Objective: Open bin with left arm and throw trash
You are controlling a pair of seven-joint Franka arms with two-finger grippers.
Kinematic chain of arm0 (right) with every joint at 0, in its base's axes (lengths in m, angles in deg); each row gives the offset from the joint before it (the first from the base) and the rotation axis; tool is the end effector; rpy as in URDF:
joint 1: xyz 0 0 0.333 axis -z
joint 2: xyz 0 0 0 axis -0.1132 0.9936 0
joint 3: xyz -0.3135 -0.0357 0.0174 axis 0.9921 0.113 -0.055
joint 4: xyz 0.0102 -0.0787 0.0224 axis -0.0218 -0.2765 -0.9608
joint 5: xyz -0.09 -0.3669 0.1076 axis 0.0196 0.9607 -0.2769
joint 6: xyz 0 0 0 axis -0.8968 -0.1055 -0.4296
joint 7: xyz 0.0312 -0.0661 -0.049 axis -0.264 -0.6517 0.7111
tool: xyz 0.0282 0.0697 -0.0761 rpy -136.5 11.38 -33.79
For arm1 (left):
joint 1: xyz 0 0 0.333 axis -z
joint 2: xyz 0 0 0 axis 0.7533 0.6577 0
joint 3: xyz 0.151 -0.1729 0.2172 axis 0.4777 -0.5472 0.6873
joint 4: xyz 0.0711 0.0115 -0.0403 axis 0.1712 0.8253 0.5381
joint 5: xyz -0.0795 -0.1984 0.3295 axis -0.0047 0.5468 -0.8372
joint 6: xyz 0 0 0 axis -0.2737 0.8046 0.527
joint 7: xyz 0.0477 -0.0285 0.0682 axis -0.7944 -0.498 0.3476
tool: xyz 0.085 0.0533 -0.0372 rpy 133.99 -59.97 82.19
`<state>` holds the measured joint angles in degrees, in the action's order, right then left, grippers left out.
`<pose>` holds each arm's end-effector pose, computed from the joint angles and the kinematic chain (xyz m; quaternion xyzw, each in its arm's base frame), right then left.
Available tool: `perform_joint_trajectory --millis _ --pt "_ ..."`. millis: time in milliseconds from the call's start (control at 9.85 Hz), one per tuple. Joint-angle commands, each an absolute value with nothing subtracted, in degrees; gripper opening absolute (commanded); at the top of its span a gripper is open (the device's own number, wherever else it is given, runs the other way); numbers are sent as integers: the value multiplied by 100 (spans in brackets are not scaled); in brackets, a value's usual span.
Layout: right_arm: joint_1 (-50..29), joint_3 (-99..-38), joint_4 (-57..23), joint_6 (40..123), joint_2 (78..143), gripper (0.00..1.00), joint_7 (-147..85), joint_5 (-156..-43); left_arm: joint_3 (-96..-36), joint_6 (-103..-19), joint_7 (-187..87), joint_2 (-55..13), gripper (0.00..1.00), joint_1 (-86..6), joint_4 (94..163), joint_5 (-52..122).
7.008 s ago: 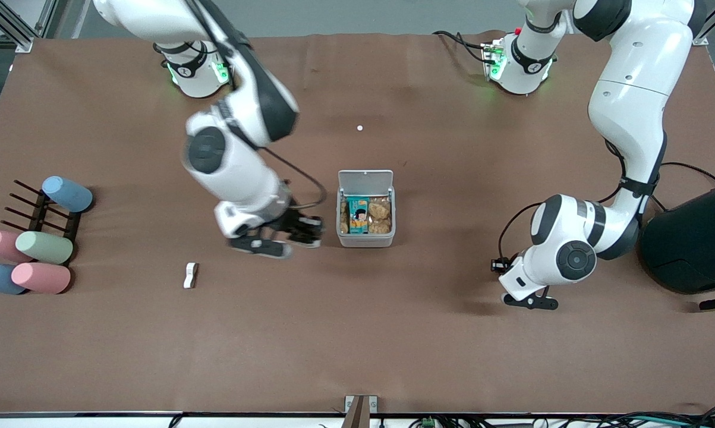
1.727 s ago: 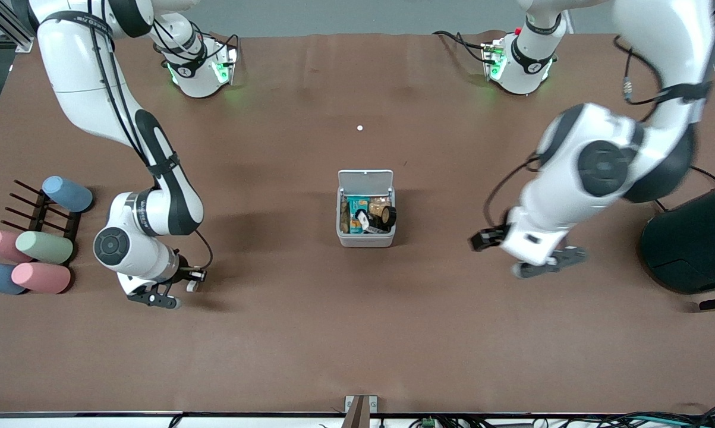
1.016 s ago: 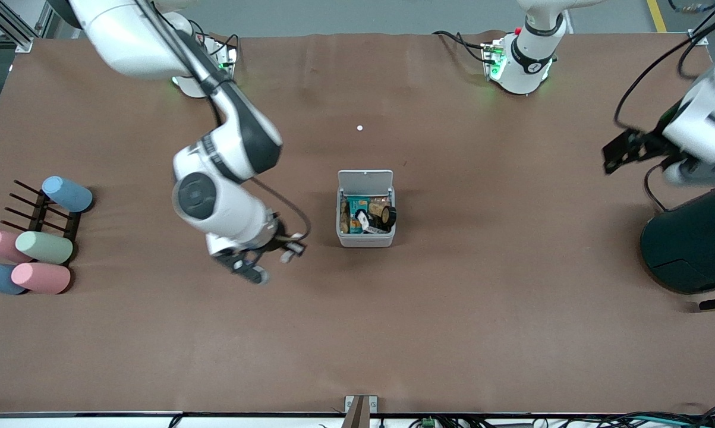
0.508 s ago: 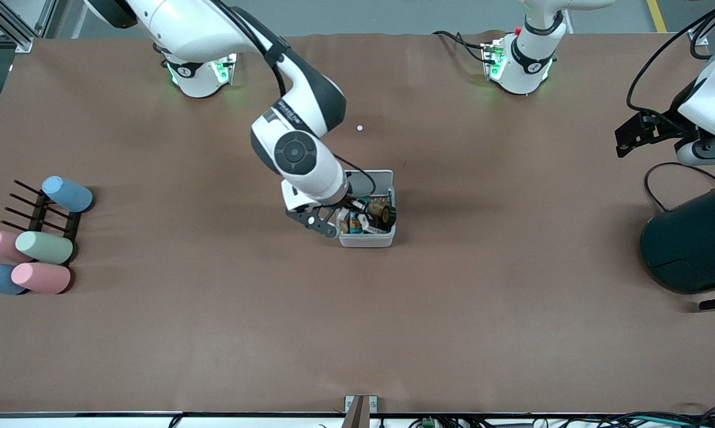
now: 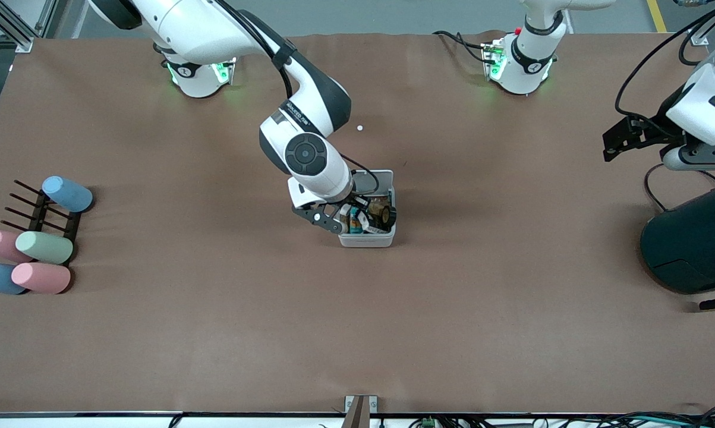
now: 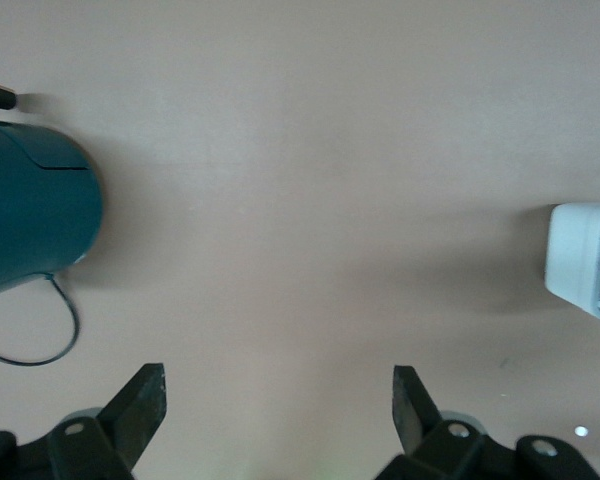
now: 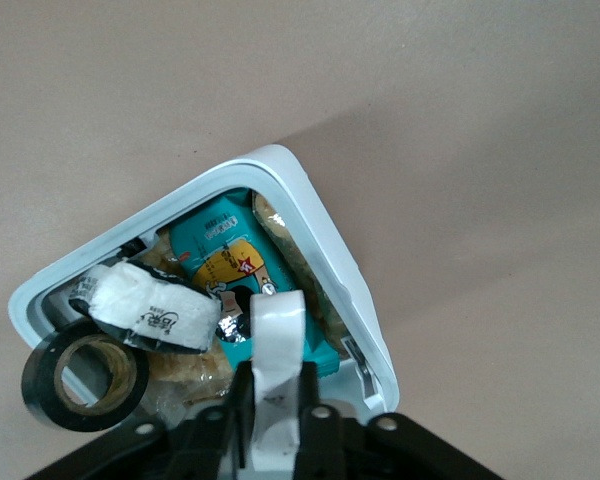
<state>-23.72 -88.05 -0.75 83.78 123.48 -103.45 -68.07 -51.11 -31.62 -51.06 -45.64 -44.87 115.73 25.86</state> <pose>0.5329 0.4785 0.3246 -0.9627 0.2453 0.0962 0.0617 0.5513 -0.0708 0.6363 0.9999 -0.0140 -0.0032 0.0011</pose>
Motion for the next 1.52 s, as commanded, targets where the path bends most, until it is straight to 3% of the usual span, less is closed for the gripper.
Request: perform_joint_trajectory --millis 0,406,1016,1422 --pt "-2522 -8756 -164 8430 12297 68 -10416 -6753 -5087 -3130 -5142 -4535 100 -4545 11451 2724" --pt "-2139 -8773 -121 8212 12175 70 -10346 -6779 -5087 -3130 -5072 -4535 100 -4527 11451 2654" --pt "-75 -8774 -33 5815 10665 70 -8181 -6841 -5079 -3130 -5169 -4535 100 -4536 11433 2636" --pt "1507 -8774 -33 4232 9681 80 -5089 -6788 -5079 -3130 -5116 -4535 100 -4536 11433 2636"
